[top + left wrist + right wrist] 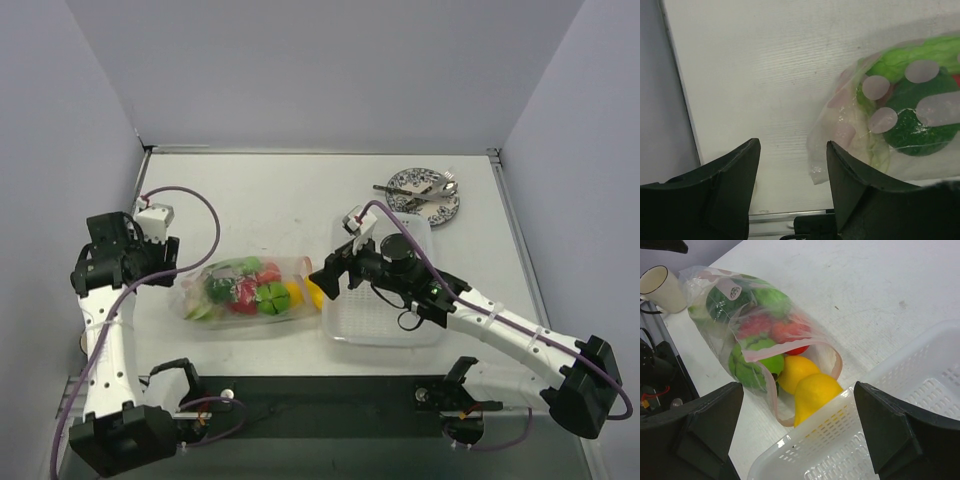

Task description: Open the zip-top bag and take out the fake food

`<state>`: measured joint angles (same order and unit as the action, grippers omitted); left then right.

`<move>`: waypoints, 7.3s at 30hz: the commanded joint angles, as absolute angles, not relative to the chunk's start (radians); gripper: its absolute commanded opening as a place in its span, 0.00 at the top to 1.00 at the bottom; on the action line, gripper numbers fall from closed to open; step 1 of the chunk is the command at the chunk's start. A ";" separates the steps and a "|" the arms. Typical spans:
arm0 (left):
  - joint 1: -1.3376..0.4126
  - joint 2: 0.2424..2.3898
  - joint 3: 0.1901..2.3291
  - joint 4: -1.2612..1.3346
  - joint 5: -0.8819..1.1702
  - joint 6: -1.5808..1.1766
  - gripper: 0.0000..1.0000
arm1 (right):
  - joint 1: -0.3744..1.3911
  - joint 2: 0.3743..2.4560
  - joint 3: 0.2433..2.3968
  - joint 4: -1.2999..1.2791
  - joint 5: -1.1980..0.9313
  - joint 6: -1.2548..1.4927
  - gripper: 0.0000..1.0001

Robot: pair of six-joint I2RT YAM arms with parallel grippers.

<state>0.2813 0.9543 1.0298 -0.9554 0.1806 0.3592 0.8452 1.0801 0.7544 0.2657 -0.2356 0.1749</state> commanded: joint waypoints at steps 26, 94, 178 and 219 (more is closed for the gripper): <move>0.282 1.172 1.061 -1.067 0.382 0.623 1.00 | 0.772 1.071 0.738 0.281 -0.290 0.184 0.00; 0.078 1.387 1.169 -0.649 0.000 0.388 1.00 | 1.224 1.095 0.741 -0.413 -0.075 0.302 0.00; 0.106 1.348 1.112 -0.635 0.049 0.374 1.00 | 0.479 1.391 1.146 -0.387 -0.018 0.296 0.00; 0.091 1.348 1.091 -0.635 -0.017 0.390 1.00 | 1.287 1.644 1.164 0.097 0.075 0.101 0.62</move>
<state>0.0990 1.3746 1.0832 -0.6315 0.0010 0.3958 1.3479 1.5791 1.1110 0.0063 0.1665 0.1032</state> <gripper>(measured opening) 0.022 0.356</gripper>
